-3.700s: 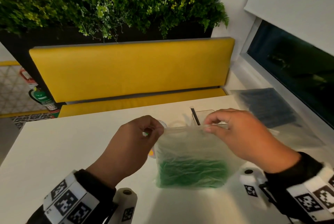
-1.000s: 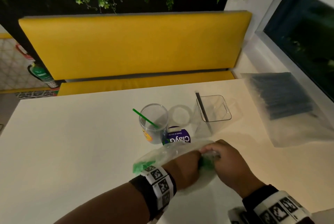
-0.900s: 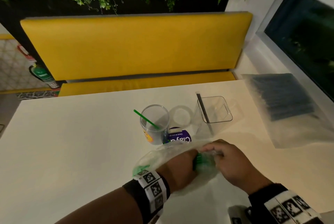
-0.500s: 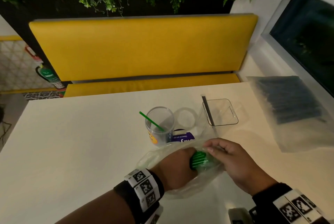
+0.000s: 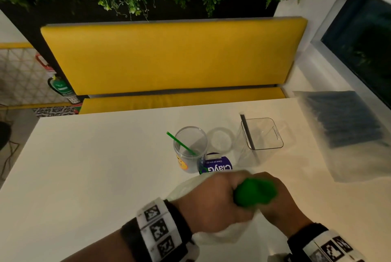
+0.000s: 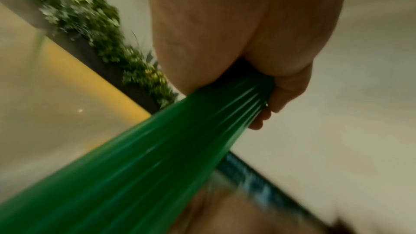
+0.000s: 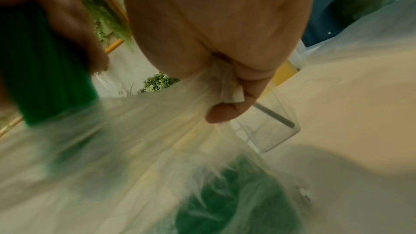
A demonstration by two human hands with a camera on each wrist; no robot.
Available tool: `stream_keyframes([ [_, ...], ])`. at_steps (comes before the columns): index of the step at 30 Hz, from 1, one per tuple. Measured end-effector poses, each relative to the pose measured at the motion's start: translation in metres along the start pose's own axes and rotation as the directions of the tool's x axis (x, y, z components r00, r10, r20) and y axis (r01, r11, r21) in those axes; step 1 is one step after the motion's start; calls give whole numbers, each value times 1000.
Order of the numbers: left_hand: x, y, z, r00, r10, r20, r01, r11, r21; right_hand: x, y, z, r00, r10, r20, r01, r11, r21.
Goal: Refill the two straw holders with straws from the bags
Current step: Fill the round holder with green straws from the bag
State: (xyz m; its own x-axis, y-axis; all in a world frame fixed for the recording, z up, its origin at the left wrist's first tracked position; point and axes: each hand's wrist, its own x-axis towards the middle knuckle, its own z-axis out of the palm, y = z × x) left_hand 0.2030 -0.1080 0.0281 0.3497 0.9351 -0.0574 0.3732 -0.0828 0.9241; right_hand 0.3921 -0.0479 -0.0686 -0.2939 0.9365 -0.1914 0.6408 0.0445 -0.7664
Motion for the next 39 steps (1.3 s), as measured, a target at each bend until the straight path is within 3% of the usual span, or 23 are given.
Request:
stream_keyframes([
  [2,2,29,-29,978,76,-193,-120,966,-230,-2,-4,3,999,34,36,-32,998,-53],
  [3,5,40,-49,932,106,-346,-206,941,-267,-4,-6,3,998,28,51,-24,996,-89],
  [6,14,47,-99,681,124,-722,-403,886,-228,-10,-9,1,995,72,64,-66,994,-93],
  [8,27,27,-112,575,6,-818,-388,882,-266,-11,-8,2,991,118,66,-114,991,-75],
  [11,47,-15,-103,527,-193,-827,-222,909,-353,-12,-6,7,989,134,59,-130,989,-72],
  [15,60,-74,-93,551,-379,-744,80,911,-406,-11,-2,8,983,177,50,-174,983,-56],
  [17,61,-89,-94,584,-292,-758,308,943,-126,-11,-3,8,987,154,46,-152,988,-38],
  [19,59,-92,-95,656,-215,-723,482,857,183,-11,-6,8,989,143,36,-142,990,-12],
  [21,54,-90,-99,702,-247,-668,551,783,289,-11,-11,5,989,144,33,-145,989,13],
  [23,48,-87,-106,733,-327,-597,568,777,272,-10,-18,2,989,136,64,-137,991,6],
  [25,43,-87,-113,744,-318,-588,517,831,205,-10,-24,0,987,132,94,-130,991,-27],
  [27,41,-81,-113,755,-158,-637,409,872,269,-10,-30,0,983,134,124,-126,989,-72],
  [29,42,-77,-106,836,-24,-549,347,796,495,-9,-33,2,977,147,156,-129,984,-120],
  [30,44,-78,-103,882,-39,-469,350,722,597,-8,-34,3,975,154,163,-132,982,-136],
  [31,45,-79,-102,895,-103,-434,386,665,639,-7,-37,4,971,163,177,-138,980,-144],
  [33,43,-73,-103,853,-89,-515,439,656,614,-6,-41,3,962,176,210,-147,978,-145],
  [34,40,-65,-102,812,42,-583,395,695,600,-5,-41,2,955,186,232,-154,977,-147],
  [36,26,-44,-84,737,372,-564,123,747,653,-5,-38,3,942,205,266,-160,970,-183],
  [37,16,-31,-67,755,465,-463,-49,744,667,-3,-37,5,939,193,286,-140,970,-197],
  [38,5,-22,-45,823,459,-335,-165,758,631,-2,-33,8,941,153,302,-95,976,-199],
  [39,-3,-19,-22,913,350,-208,-175,798,577,0,-27,12,943,115,313,-51,977,-206],
])
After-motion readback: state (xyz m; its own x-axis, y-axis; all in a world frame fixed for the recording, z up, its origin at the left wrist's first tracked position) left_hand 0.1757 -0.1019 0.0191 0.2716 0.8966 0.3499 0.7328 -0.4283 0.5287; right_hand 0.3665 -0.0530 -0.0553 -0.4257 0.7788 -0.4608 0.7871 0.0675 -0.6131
